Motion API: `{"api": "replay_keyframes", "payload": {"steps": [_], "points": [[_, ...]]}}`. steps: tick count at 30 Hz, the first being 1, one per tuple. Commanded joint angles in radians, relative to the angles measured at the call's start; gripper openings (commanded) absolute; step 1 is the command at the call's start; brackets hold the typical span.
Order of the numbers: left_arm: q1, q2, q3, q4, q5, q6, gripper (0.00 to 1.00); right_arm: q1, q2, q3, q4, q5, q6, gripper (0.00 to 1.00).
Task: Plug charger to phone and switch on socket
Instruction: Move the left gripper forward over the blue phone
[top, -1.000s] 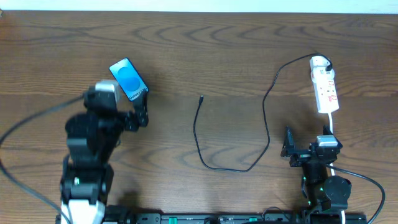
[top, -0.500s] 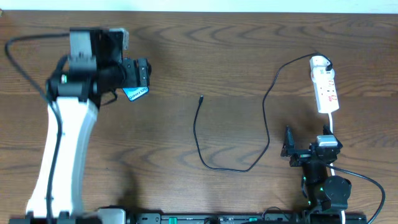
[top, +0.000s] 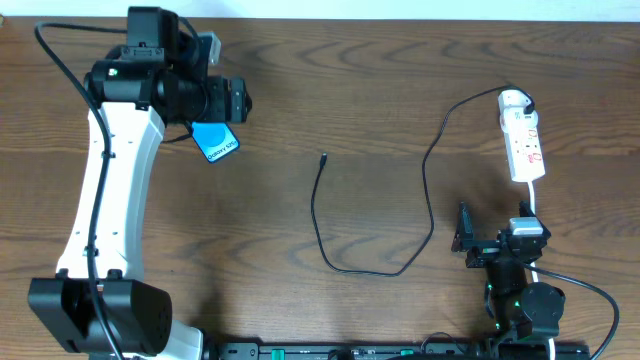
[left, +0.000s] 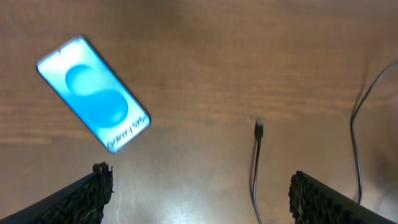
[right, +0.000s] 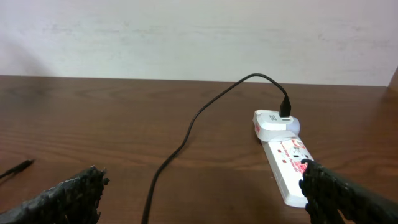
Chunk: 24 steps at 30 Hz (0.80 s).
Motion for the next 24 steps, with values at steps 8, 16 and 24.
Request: {"api": "replay_keyframes", "payload": {"steps": [8, 16, 24], "points": [[0.003, 0.187, 0.014, 0.106, -0.356, -0.386, 0.92, 0.015, -0.006, -0.001, -0.005, 0.005, 0.011, 0.99], [0.012, 0.343, 0.014, 0.15, -0.485, -0.472, 0.93, 0.015, -0.006, -0.001, -0.005, 0.004, 0.011, 0.99], [0.034, 0.43, 0.014, 0.174, -0.473, -0.48, 0.92, 0.015, -0.006, -0.001, -0.005, 0.004, 0.011, 0.99]]}}
